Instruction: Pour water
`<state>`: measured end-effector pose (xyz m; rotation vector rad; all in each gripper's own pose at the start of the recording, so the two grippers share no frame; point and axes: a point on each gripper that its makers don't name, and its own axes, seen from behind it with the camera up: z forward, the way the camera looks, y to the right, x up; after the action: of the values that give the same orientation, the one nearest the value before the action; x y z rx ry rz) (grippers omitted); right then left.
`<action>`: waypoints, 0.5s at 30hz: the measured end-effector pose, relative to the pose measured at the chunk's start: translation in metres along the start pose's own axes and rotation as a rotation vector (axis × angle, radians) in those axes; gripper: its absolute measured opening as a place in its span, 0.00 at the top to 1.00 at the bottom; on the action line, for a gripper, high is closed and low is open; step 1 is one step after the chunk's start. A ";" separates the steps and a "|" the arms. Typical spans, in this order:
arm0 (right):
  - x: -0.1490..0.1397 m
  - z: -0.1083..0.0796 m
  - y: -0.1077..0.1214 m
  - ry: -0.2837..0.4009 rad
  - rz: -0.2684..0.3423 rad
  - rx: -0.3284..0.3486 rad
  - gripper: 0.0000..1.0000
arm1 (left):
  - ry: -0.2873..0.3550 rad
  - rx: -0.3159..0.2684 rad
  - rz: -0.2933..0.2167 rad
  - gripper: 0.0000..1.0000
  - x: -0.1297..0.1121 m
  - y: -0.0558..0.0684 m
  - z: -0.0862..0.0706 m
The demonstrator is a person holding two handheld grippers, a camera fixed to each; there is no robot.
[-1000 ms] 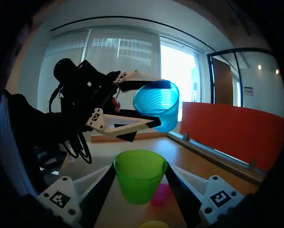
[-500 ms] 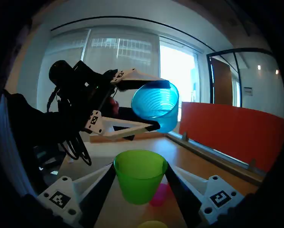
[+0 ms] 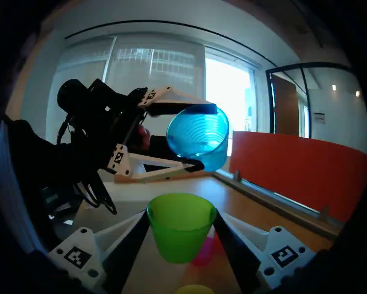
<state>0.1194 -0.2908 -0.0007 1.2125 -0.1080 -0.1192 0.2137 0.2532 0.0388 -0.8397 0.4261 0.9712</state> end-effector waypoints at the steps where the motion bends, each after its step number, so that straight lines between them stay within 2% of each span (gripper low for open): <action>1: 0.000 0.000 0.000 0.000 -0.001 0.000 0.08 | -0.001 0.000 0.006 0.12 0.000 0.000 0.000; 15: -0.001 -0.001 -0.001 -0.003 -0.005 0.001 0.08 | -0.012 -0.002 0.054 0.12 0.000 0.002 0.003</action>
<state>0.1185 -0.2902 -0.0018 1.2138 -0.1078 -0.1257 0.2114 0.2562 0.0397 -0.8278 0.4394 1.0260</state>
